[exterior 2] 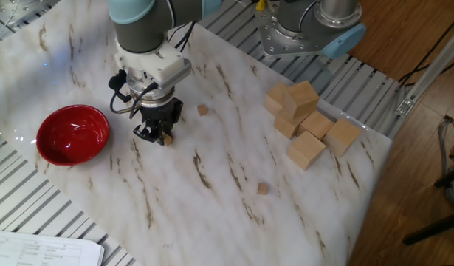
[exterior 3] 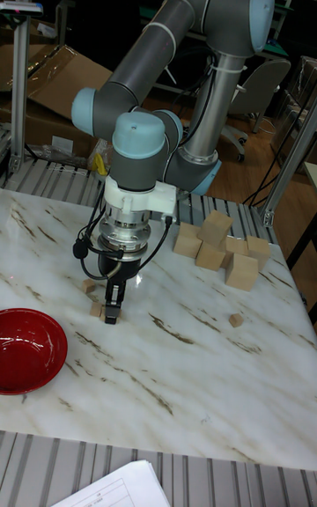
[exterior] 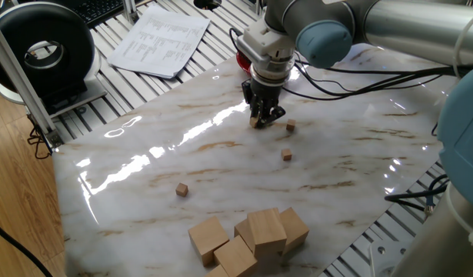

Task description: Stack the blocks into a pyramid shape

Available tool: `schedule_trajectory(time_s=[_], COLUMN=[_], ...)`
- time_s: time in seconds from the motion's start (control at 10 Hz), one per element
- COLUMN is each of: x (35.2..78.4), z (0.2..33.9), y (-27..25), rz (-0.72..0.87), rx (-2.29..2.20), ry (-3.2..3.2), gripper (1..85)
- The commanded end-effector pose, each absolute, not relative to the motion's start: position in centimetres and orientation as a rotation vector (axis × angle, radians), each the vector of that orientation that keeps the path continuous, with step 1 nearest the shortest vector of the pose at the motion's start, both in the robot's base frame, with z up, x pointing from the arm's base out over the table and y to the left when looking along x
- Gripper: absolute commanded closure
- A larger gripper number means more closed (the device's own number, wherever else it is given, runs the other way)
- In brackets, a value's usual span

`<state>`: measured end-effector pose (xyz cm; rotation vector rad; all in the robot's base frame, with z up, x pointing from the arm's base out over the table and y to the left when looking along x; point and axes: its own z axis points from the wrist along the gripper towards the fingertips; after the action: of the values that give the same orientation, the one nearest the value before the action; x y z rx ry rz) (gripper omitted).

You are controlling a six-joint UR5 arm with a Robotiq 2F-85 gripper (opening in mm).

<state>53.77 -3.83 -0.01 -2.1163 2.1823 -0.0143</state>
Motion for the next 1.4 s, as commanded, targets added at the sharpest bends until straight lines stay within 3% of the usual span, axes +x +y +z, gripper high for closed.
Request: schedule_trajectory(time_s=[0.0, 0.4, 1.3], x=[54.1, 53.5, 52.1], z=[0.1, 0.1, 0.4], y=[-3.9, -4.1, -6.1], rz=[-0.022, -0.008, 0.006], rx=[-2.13, -2.175, -2.237], ry=[2.152, 2.129, 2.101], gripper=[50.3, 36.3, 33.3])
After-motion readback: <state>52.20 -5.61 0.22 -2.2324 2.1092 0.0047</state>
